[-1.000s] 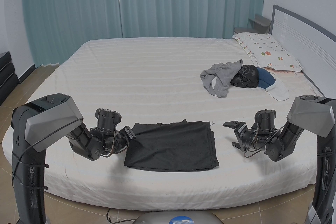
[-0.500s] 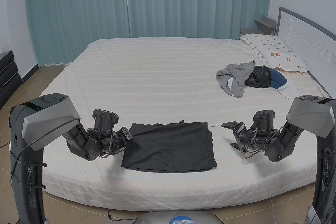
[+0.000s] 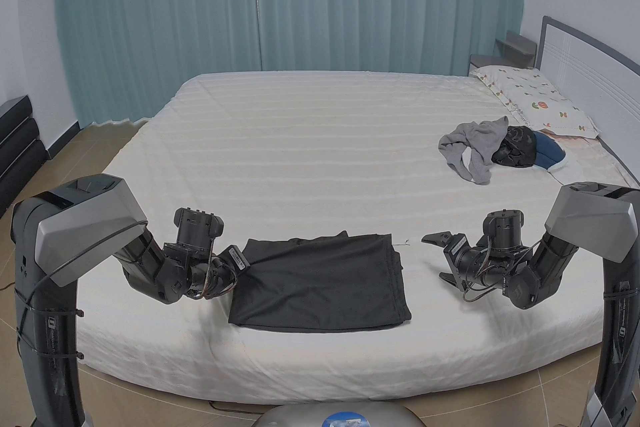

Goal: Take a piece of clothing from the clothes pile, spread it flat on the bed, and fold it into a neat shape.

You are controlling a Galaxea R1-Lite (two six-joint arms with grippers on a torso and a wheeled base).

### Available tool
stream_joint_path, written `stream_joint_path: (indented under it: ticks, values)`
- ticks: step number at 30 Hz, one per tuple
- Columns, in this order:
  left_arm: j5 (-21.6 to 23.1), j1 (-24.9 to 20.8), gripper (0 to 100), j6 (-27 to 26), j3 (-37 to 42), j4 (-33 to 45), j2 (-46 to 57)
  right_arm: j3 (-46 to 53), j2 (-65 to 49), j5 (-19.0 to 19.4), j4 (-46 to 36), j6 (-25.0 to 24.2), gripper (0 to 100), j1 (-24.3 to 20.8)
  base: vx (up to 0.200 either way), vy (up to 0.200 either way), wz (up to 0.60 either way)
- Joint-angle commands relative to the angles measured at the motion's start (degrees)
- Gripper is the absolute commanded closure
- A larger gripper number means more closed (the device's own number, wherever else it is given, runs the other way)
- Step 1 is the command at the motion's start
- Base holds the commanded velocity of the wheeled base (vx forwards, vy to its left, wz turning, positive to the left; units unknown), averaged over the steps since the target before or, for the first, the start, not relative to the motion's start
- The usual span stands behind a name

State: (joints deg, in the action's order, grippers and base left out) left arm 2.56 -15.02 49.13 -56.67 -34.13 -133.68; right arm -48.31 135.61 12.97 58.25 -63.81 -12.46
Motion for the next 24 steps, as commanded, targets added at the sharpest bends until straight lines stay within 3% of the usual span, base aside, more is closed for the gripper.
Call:
stream_joint_path:
  ticks: [1, 13, 24]
  values:
    - [0.0, -0.1, 100, 0.4, 0.0, 0.8, 1.0, 0.0, -0.1, 0.0, 0.0, 0.0, 0, 0.0, 0.000, 0.200, 0.00]
    - [-0.3, -0.6, 100, 0.4, 0.0, 2.1, 0.8, 0.2, -0.1, 0.0, 0.0, 0.0, 0, 0.0, 0.000, 0.200, 0.00]
    - [-0.3, -0.9, 100, 0.6, 0.1, 2.2, 0.5, 0.2, -0.1, 0.0, 0.0, 0.0, 0, 0.0, 0.000, 0.000, 0.00]
